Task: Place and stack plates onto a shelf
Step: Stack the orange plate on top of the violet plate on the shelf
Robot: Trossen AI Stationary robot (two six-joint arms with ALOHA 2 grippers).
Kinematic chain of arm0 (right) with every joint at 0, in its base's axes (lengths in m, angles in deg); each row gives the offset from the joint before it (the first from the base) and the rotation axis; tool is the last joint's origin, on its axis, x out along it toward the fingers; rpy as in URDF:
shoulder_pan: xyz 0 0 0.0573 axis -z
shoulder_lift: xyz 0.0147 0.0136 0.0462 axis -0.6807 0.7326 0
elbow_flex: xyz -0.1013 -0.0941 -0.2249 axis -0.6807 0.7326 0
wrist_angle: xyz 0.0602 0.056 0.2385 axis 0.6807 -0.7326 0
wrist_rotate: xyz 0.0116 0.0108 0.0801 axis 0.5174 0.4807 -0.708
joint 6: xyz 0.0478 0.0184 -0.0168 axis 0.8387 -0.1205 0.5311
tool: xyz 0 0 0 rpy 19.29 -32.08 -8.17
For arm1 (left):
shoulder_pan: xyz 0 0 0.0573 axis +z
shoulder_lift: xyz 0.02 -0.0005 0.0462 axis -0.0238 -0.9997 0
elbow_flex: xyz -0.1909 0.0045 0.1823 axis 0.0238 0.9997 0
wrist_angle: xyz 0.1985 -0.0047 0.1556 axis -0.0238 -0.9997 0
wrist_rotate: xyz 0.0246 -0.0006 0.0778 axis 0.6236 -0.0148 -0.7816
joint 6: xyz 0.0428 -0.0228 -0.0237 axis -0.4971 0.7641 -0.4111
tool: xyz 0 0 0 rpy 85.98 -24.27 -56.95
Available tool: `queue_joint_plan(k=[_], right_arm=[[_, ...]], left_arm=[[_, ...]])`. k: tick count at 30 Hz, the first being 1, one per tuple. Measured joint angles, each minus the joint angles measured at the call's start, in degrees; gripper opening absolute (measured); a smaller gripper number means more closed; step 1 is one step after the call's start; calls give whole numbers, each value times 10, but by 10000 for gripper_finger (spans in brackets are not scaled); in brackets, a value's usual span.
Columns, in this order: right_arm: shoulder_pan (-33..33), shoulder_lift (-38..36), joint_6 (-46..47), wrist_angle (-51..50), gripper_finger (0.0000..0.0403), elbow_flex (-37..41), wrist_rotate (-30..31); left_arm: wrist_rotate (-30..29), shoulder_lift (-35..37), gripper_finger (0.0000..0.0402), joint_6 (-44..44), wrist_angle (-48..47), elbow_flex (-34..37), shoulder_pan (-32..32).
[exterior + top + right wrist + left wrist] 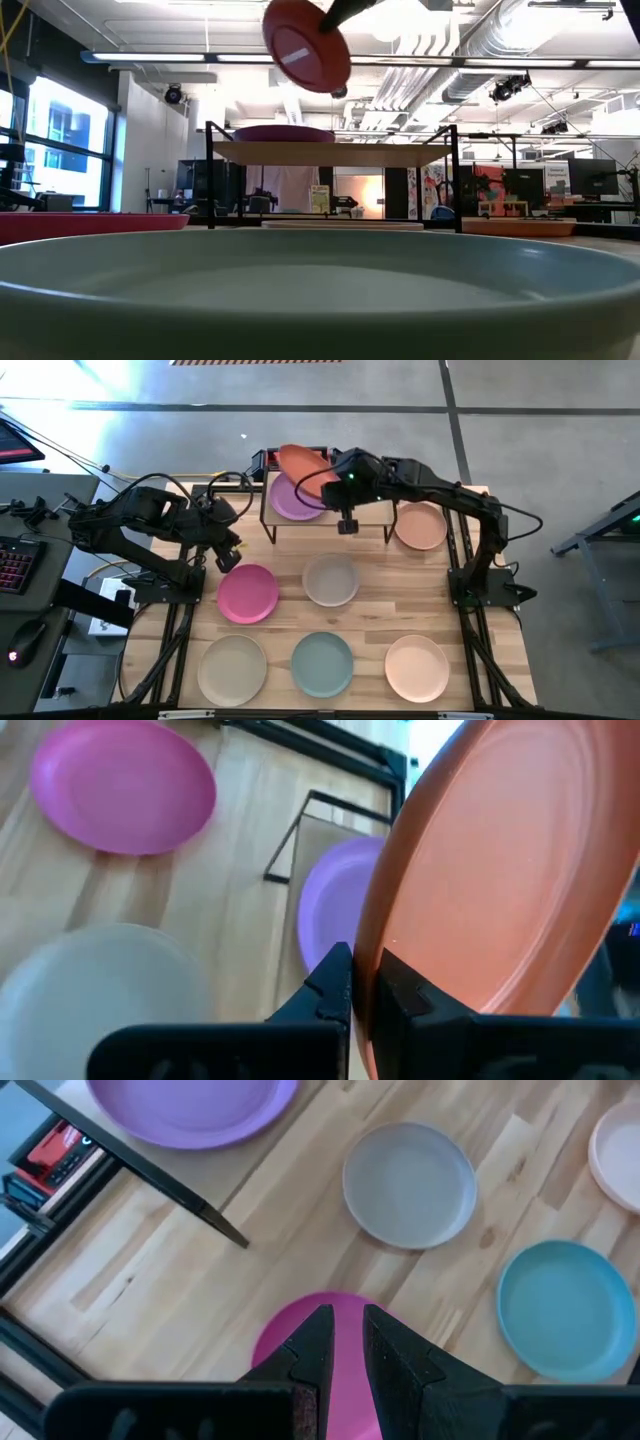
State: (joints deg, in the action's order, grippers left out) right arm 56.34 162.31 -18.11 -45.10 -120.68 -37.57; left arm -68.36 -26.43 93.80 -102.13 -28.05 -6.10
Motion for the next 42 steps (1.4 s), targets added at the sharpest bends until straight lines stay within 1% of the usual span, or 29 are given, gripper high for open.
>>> queue_joint_plan(k=[8,11,14,18,23,27,31,38,42], right_arm=[[21,46,-154,12,0,3,-9],[24,68,-192,13,0,4,-3],[25,83,-217,15,0,4,-2],[31,107,-235,17,0,4,0],[44,136,-249,15,0,4,5],[53,151,-251,7,0,4,43],[59,152,-259,-5,0,4,33],[57,154,-267,-5,0,4,32],[55,154,-267,-5,0,4,44]], left_arm=[[-7,0,44,3,22,0,0],[-9,0,44,17,24,0,0],[-24,0,44,26,24,0,0],[-39,0,44,32,24,0,0],[-40,0,44,58,24,0,0],[-43,0,44,62,24,0,0],[-51,-3,44,62,24,0,0],[-50,-9,44,62,24,-1,0],[-51,-10,44,61,24,-1,0]])
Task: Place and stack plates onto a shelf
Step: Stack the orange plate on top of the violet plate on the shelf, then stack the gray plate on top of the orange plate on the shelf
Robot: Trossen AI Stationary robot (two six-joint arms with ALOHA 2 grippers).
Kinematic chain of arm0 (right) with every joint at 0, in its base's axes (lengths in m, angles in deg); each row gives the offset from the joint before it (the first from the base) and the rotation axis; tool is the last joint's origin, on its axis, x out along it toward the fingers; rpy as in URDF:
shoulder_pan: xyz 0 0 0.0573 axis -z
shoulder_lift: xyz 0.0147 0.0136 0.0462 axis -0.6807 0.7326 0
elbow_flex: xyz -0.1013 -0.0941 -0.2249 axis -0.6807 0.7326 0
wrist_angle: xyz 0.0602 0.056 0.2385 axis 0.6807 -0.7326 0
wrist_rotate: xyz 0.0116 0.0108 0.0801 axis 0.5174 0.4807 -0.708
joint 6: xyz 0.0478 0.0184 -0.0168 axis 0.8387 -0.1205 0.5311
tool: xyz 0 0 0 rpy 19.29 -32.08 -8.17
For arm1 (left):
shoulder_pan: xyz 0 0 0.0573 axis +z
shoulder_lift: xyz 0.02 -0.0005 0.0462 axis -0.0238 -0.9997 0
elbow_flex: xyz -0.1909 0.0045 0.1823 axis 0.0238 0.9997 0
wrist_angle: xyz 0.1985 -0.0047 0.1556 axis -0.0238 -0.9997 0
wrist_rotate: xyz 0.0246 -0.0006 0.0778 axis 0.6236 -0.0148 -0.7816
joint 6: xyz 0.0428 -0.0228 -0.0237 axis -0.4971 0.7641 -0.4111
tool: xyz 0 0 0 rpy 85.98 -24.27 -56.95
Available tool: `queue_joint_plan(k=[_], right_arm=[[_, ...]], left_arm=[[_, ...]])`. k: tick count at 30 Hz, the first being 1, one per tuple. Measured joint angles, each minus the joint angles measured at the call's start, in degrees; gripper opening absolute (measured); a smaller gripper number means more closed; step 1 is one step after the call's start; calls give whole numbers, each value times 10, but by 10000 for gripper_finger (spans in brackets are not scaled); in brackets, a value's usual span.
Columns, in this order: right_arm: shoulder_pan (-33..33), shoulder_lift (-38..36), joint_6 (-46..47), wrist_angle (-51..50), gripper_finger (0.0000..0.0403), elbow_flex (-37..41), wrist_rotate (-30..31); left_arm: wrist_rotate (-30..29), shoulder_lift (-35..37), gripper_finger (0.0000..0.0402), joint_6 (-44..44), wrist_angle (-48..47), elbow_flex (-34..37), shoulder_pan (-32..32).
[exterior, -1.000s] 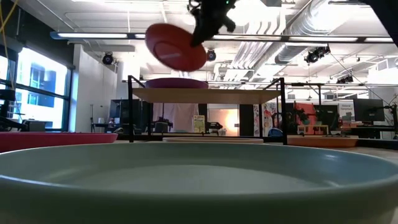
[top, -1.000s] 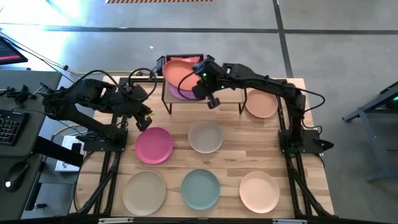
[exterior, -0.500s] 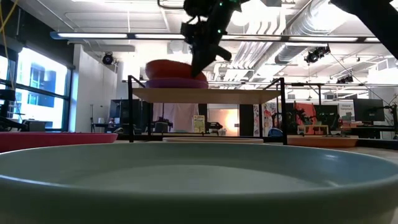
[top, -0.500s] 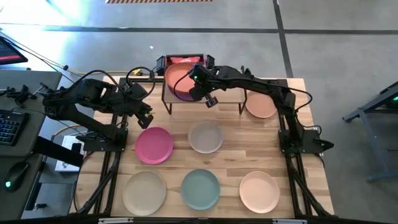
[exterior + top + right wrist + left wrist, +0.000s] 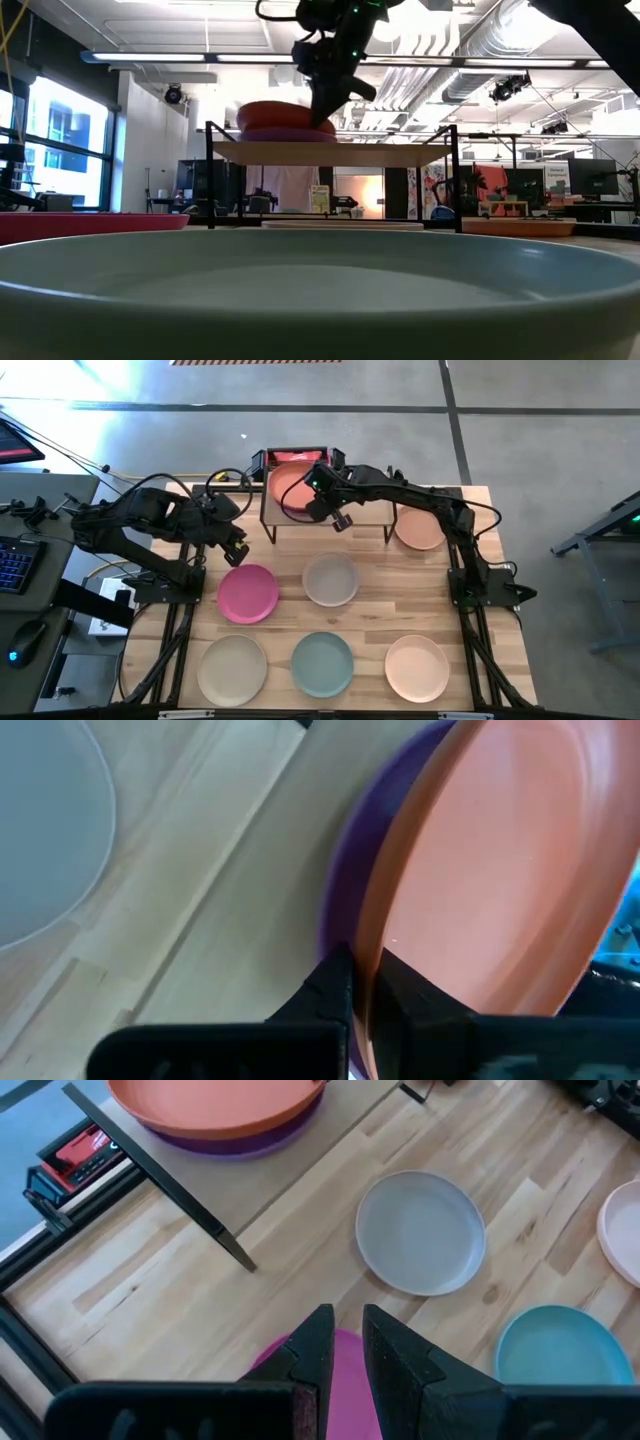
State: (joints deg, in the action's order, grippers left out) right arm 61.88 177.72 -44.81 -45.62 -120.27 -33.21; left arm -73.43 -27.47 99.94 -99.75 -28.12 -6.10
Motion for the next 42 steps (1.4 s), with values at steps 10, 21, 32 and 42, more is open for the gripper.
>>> queue_joint_plan(k=[10,21,32,42], right_arm=[[0,2,-2,0,0,0,41],[0,2,1,6,59,0,63],[-30,2,3,-11,71,-1,134],[-34,-15,74,-19,71,-1,131]], left_arm=[[4,-3,44,-1,0,0,0],[15,-3,44,-1,0,0,0],[36,-3,44,-11,0,0,0],[51,-3,44,-20,0,1,0]])
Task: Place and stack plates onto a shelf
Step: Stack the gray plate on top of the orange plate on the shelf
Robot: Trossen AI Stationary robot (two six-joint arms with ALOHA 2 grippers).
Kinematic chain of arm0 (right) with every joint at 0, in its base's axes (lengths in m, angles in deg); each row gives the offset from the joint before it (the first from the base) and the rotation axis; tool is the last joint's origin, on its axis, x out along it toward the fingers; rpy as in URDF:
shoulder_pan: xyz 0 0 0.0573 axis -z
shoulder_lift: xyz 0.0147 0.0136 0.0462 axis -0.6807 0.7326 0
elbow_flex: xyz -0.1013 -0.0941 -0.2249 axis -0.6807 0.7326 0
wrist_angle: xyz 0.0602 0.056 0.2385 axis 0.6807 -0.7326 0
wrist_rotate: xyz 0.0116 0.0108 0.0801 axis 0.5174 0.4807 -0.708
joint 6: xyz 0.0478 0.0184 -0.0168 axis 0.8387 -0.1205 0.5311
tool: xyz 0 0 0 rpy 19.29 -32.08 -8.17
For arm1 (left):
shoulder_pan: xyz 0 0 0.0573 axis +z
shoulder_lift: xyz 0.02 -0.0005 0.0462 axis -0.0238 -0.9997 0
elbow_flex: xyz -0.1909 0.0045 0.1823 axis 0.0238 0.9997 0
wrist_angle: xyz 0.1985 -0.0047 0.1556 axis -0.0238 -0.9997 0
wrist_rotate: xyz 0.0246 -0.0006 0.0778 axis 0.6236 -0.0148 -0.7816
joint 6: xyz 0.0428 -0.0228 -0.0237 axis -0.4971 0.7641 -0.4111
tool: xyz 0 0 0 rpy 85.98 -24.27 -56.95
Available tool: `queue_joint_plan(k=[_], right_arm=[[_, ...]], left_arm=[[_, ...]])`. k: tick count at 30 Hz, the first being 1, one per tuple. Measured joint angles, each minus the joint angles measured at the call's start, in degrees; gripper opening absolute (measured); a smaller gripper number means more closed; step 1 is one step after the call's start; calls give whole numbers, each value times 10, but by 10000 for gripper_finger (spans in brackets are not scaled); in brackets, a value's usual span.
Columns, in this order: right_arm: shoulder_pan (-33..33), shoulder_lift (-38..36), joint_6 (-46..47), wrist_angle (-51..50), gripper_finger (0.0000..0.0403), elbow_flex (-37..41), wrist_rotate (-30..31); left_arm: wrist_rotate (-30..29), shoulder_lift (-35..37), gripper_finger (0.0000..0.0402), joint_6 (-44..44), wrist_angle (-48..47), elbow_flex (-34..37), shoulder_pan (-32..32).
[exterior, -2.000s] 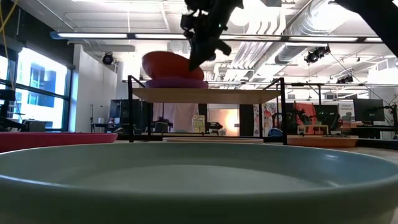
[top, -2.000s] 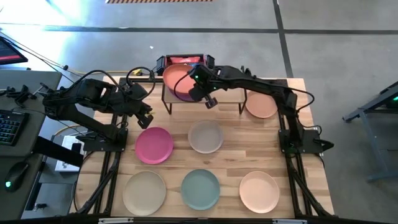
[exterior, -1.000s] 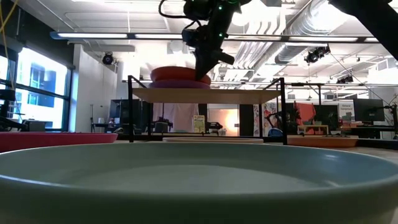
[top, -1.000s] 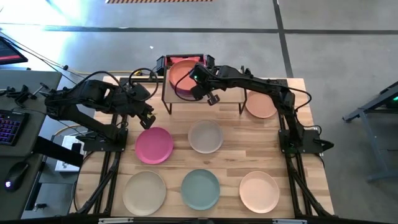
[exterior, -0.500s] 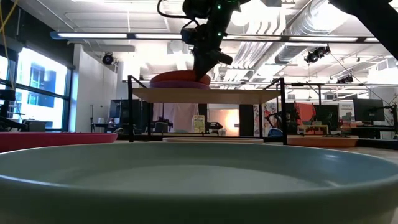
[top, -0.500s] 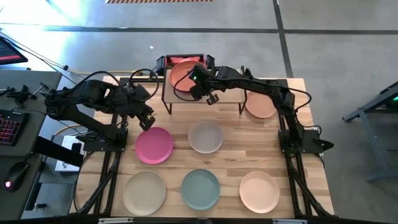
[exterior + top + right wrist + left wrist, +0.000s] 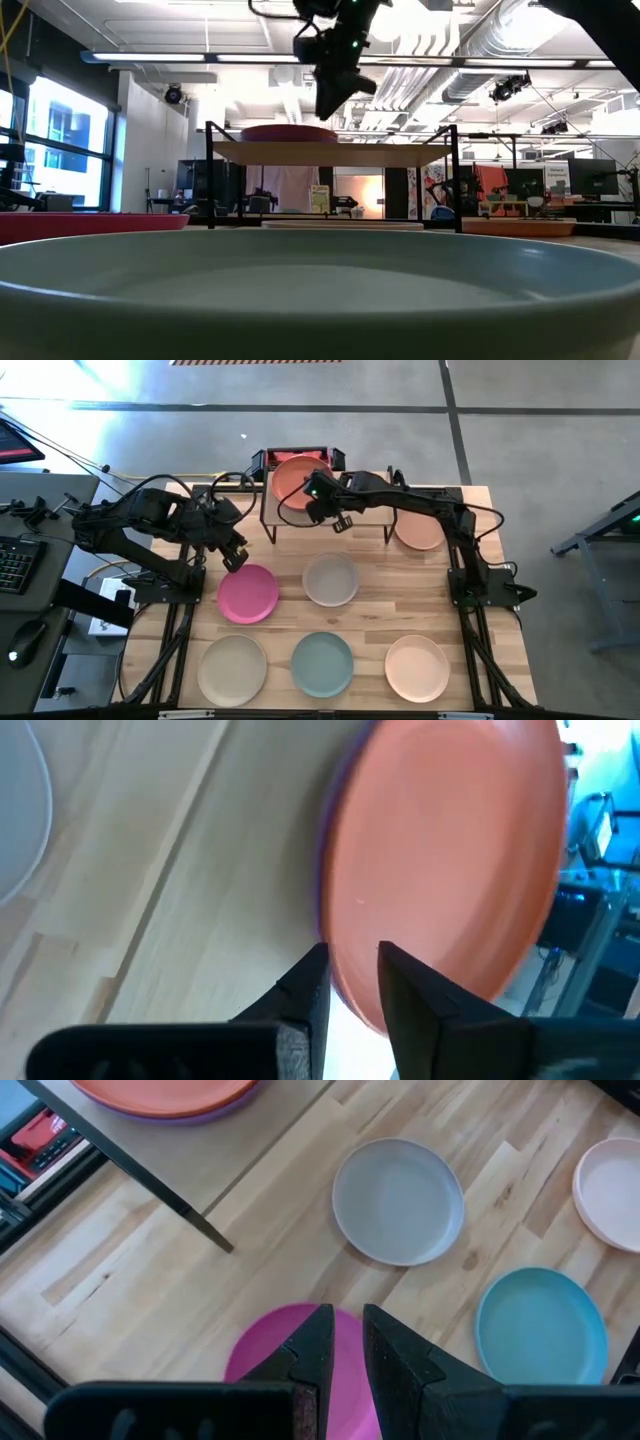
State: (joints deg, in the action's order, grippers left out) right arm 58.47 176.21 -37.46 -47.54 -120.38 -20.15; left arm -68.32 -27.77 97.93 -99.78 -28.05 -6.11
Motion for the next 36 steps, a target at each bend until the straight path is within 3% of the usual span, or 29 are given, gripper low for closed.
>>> queue_joint_plan(k=[11,19,27,36], right_arm=[[-31,-96,163,-68,71,0,-7],[-58,-144,338,-129,71,-1,-93],[-85,-151,505,-215,71,-1,-209],[-149,-151,607,-240,71,0,-218]], left_arm=[[10,-27,44,19,-4,0,0],[30,-67,44,56,-2,6,-12],[57,-77,44,114,2,92,-46],[90,-76,44,140,46,173,-108]])
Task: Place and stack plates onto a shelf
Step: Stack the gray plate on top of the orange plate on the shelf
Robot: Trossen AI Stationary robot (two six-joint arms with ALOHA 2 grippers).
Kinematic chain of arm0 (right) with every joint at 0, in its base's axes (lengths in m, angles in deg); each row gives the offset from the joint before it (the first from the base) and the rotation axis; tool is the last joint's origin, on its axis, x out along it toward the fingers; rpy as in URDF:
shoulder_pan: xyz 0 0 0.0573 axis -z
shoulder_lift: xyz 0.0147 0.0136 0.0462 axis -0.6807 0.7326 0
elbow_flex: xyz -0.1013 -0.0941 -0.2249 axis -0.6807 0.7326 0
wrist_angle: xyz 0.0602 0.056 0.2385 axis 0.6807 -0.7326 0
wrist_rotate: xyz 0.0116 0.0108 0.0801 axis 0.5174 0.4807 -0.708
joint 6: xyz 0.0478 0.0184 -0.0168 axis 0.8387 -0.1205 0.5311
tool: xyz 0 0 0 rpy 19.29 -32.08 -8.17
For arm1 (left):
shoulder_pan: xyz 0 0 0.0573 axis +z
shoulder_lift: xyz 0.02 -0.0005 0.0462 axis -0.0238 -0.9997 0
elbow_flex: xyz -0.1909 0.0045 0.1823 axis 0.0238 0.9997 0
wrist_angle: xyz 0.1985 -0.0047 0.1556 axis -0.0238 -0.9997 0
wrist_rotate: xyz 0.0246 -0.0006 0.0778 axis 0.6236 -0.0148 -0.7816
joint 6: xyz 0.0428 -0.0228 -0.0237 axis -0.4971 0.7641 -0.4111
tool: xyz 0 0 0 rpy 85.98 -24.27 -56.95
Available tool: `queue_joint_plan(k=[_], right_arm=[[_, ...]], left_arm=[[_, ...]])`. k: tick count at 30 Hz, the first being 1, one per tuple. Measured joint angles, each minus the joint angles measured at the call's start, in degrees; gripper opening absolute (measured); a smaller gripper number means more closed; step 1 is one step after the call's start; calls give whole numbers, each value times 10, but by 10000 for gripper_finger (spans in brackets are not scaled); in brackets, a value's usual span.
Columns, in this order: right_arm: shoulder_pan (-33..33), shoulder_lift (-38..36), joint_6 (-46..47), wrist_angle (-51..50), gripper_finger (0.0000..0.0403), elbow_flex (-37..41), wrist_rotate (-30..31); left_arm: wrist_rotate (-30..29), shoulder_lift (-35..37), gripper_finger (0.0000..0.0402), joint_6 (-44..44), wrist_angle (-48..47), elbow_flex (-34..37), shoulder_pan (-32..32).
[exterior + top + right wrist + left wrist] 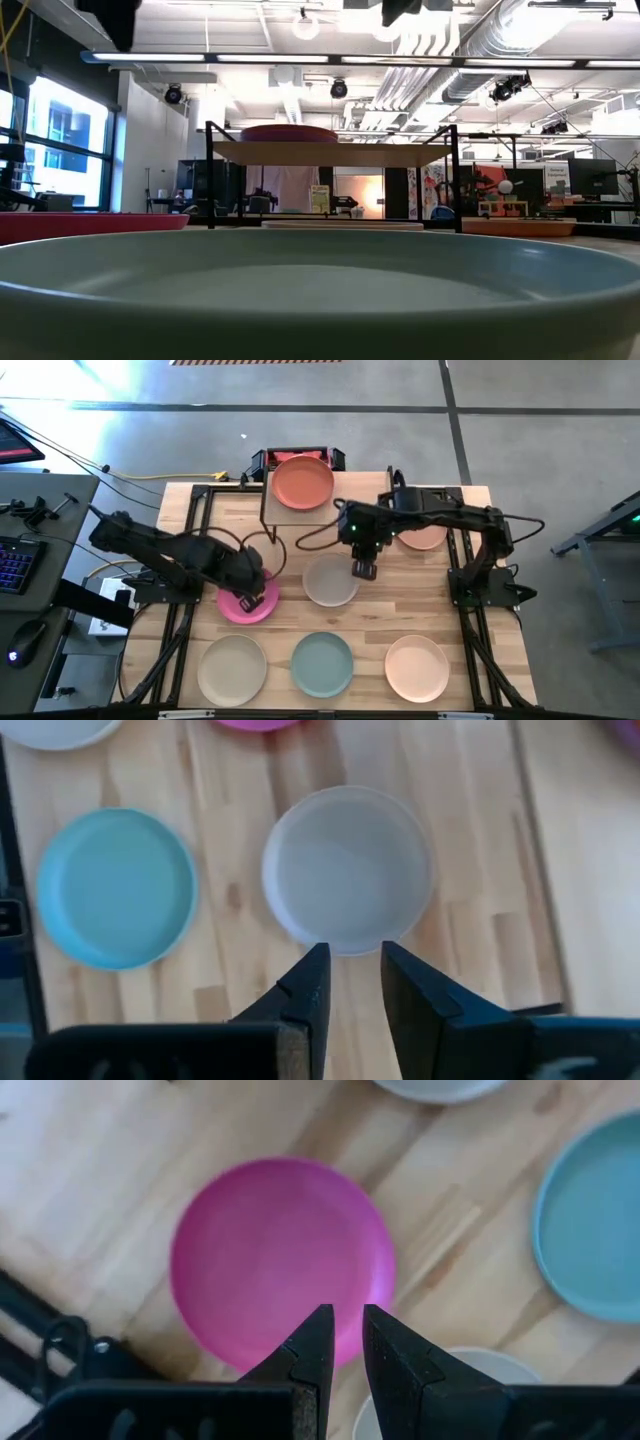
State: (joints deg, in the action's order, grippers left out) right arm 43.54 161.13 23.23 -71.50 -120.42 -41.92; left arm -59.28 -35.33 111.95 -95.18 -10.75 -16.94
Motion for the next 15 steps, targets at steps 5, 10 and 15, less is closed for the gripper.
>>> queue_joint_plan(k=[5,10,15], right_arm=[[-39,0,42,0,71,0,2],[-78,0,78,0,71,0,14],[-110,0,100,3,71,0,21]], left_arm=[[14,0,44,10,41,30,-41],[20,-1,44,10,86,61,-81],[40,-1,44,11,122,98,-118]])
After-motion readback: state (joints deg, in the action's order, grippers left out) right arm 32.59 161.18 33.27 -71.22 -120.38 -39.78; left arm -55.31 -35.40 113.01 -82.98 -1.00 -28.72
